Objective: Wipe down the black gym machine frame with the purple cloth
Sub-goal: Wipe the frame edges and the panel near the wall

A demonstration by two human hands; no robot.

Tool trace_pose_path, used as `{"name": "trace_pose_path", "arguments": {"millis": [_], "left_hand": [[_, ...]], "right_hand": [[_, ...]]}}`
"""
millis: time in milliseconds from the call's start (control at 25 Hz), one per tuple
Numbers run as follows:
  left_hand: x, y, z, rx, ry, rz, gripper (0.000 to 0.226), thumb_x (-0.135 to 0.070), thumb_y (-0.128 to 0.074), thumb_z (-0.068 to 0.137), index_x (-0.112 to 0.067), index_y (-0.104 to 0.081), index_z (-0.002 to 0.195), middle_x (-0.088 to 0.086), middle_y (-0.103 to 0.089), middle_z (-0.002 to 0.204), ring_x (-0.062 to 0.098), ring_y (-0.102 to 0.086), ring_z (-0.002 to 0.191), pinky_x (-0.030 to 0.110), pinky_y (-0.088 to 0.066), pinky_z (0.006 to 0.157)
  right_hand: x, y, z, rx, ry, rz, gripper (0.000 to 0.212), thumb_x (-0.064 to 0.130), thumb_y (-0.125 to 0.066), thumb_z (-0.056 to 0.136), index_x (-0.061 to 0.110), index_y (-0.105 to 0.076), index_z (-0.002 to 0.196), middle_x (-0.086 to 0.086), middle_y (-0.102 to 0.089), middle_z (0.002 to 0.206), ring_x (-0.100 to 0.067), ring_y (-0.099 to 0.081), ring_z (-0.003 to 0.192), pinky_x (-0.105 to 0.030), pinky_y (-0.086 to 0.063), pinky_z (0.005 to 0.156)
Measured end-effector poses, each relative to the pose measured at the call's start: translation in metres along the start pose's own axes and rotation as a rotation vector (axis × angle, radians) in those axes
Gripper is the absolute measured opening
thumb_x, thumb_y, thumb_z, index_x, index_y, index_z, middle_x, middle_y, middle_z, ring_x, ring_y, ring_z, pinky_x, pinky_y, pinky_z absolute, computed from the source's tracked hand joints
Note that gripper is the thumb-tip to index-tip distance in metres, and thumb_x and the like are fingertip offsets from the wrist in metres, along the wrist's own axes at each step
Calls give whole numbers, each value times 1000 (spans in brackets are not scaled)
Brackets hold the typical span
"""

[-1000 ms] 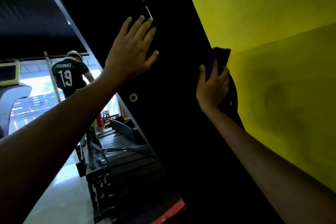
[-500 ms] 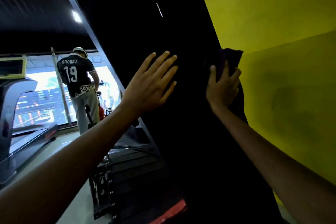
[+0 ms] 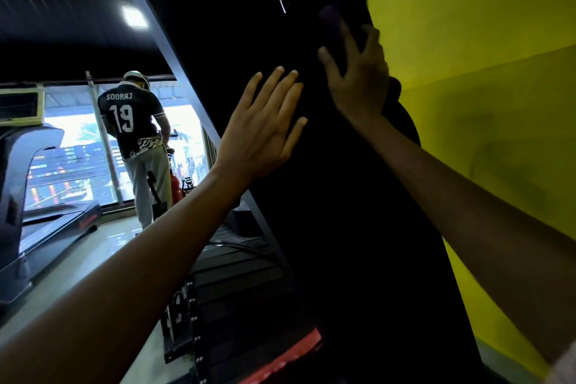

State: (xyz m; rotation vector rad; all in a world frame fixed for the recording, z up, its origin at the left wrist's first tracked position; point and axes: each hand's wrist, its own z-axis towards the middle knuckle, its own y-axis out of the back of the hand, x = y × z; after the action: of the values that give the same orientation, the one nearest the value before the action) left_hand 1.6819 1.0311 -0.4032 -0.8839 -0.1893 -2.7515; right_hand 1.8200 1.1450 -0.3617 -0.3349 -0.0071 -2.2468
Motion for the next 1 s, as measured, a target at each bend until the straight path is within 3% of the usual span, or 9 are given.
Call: {"name": "trace_pose_path", "arguments": {"millis": [80,160,320,400,560,720,800,880,1000], "left_hand": [[0,1,0,-39,35,-32,49,-33,-37,98,3,-50,128,20,-50,138,33,-41,133,43,-20,112],[0,2,-1,-58,31,-52,45,-32,-39,98,3,-51,124,20,-52,135,33,-42,133,43,-21,112],[0,1,-2,-93,3,-114,38,-30,-40,99,2,-52,117,21,-52,133,33,-42,132,44,-24,112],[1,0,-2,-109,-5,-120,37,-31,-38,100,0,-48,117,22,-51,135,32,-41,132,43,-24,112],[3,2,-2,-151,38,-193,39,-34,-36,101,-2,-46,119,23,-46,140,32,-37,134,42,-21,113],[5,5,-6,-59,13,-211,48,-37,-34,101,1,-50,124,21,-47,140,31,-36,135,41,-18,114],[3,5,-6,-12,12,-195,51,-38,-32,101,2,-52,124,19,-49,138,31,-38,135,40,-16,115],[3,4,-5,-2,12,-184,51,-38,-32,101,2,-53,125,18,-50,138,31,-38,136,40,-16,114],[4,2,-6,-35,21,-179,51,-37,-33,100,2,-53,127,18,-51,138,31,-39,135,41,-17,114]], "right_hand": [[-17,3,-6,39,409,30,55,51,-45,93,14,-53,134,-21,-53,128,-36,-57,107,-42,-50,80],[-39,4,-8,85,520,30,55,51,-44,94,14,-53,134,-22,-52,129,-37,-56,108,-42,-52,81],[-29,2,-30,-26,-378,83,55,51,-41,95,23,-44,142,-15,-42,139,-32,-48,119,-40,-42,94],[1,-2,-55,-25,-622,53,55,50,-41,96,23,-41,143,-15,-39,140,-32,-45,121,-40,-38,95],[38,5,-146,-35,-34,16,51,46,-42,92,17,-53,133,-21,-54,125,-36,-56,96,-38,-45,74],[-25,20,-154,146,770,20,49,51,-44,93,21,-45,131,-16,-43,128,-33,-54,84,-36,-39,66],[-56,24,-141,163,977,-62,50,53,-42,93,22,-43,133,-14,-40,132,-32,-51,83,-36,-36,66],[-56,21,-148,97,675,-105,50,53,-40,94,22,-45,132,-13,-42,132,-34,-54,84,-37,-39,68],[4,8,-192,-54,-171,-42,52,50,-40,95,14,-55,129,-18,-52,127,-36,-55,99,-41,-48,77]]}}
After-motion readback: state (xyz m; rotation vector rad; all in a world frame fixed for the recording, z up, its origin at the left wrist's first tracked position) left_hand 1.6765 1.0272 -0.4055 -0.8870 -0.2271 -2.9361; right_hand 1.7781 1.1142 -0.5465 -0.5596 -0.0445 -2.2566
